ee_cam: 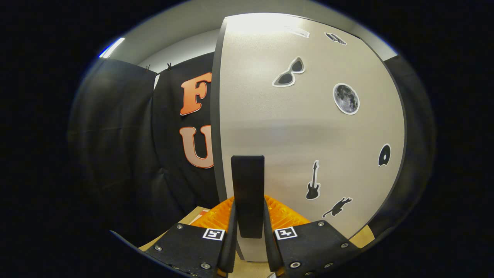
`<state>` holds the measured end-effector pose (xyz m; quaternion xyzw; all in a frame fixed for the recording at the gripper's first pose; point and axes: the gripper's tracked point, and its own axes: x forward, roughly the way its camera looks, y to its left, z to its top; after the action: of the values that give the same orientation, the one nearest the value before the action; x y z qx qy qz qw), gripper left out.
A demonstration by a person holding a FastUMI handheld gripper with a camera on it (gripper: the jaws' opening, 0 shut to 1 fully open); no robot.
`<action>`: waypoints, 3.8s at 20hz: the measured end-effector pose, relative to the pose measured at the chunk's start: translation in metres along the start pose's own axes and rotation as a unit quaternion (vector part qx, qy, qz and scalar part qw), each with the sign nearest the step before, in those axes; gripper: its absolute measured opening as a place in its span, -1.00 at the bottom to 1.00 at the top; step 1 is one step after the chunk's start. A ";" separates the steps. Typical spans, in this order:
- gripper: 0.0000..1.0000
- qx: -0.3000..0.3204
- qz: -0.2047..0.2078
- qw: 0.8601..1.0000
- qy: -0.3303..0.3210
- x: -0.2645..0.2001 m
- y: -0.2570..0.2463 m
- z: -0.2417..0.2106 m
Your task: Open the shoe cabinet door, grab the shoes and put them into the shoe cabinet, then close the shoe cabinet door.
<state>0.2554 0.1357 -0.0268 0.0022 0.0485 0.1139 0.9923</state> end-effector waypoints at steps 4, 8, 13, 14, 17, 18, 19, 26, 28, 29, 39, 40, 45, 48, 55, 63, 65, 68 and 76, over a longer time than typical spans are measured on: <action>-0.34 0.005 -0.009 1.000 0.000 -0.012 -0.002 0.000; -0.34 0.013 -0.018 1.000 0.002 -0.031 -0.006 -0.003; -0.38 0.019 -0.029 0.999 0.002 -0.082 -0.023 -0.010; -0.38 0.022 -0.033 0.999 0.001 -0.091 -0.027 -0.010; -0.40 0.024 -0.044 0.999 -0.001 -0.120 -0.038 -0.015; -0.40 0.024 -0.048 0.999 0.001 -0.129 -0.042 -0.015; -0.40 0.025 -0.051 0.998 0.000 -0.138 -0.046 -0.016; -0.41 0.038 -0.083 0.996 0.003 -0.194 -0.084 -0.022; -0.41 0.034 -0.095 0.995 0.004 -0.210 -0.097 -0.023; -0.41 0.037 -0.102 0.994 0.004 -0.219 -0.105 -0.024; -0.42 0.064 -0.192 0.979 -0.002 -0.292 -0.199 -0.029; -0.42 0.062 -0.198 0.978 -0.005 -0.296 -0.207 -0.030; -0.35 0.073 -0.233 0.970 -0.011 -0.312 -0.243 -0.031; -0.10 0.087 -0.244 0.966 -0.020 -0.330 -0.255 -0.030; 0.21 0.073 -0.254 0.964 -0.020 -0.342 -0.253 -0.024; 0.26 0.058 -0.268 0.961 -0.017 -0.350 -0.246 -0.018; 0.26 0.053 -0.273 0.960 -0.015 -0.354 -0.246 -0.019; 0.26 0.051 -0.280 0.959 -0.015 -0.360 -0.245 -0.019; 0.26 0.048 -0.273 0.961 -0.016 -0.361 -0.233 -0.015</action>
<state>-0.0433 -0.1732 -0.0106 0.0385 0.0368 -0.1636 0.9851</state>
